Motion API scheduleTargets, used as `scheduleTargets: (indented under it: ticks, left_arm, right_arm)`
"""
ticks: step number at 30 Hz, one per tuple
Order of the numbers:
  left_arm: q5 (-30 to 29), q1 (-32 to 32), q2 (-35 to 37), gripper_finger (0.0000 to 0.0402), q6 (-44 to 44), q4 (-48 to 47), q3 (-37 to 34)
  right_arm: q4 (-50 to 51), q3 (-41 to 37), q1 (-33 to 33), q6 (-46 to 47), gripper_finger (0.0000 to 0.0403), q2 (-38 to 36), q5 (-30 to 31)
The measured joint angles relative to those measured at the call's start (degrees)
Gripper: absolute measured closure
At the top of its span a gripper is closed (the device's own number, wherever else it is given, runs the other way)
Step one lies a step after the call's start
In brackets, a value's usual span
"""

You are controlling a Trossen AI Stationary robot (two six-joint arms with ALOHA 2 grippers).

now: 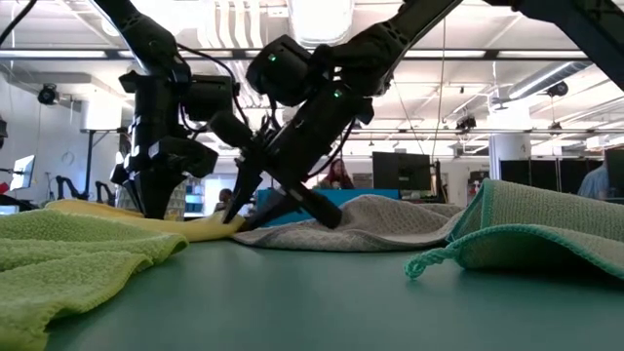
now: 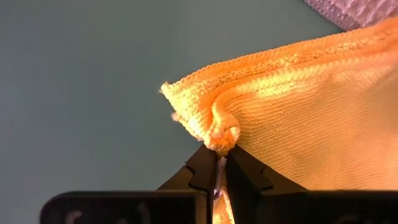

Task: Fold microfiber towels
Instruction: Put the yellow microfiber cloth into the blue bin

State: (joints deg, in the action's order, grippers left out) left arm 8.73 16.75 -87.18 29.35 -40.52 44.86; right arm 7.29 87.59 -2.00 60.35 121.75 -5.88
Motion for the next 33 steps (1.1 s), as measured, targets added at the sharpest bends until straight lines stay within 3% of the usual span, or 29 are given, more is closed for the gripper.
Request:
scheduleTargets:
  ticks: [8, 15, 20, 33]
  left_arm:
    - [0.0, 0.0, 0.0, 0.0389, -0.2, 2.6, 0.0]
    - [0.0, 0.0, 1.4, 0.0397, -0.3, 2.6, 0.1]
    - [-1.1, 0.0, 4.4, 0.0398, -1.3, 2.6, 0.2]
    - [-5.9, 0.0, 13.3, 0.0399, -1.2, 6.3, 0.7]
  right_arm:
    - [-0.3, 0.5, 0.1, -2.9, 0.039, 0.0, 1.8]
    - [2.0, 4.8, 0.6, -7.6, 0.0393, -0.4, 1.4]
    - [11.8, 11.2, 0.6, -12.5, 0.0394, -0.5, 1.9]
    - [34.0, 27.1, 0.6, -21.4, 0.0394, -0.5, 10.5]
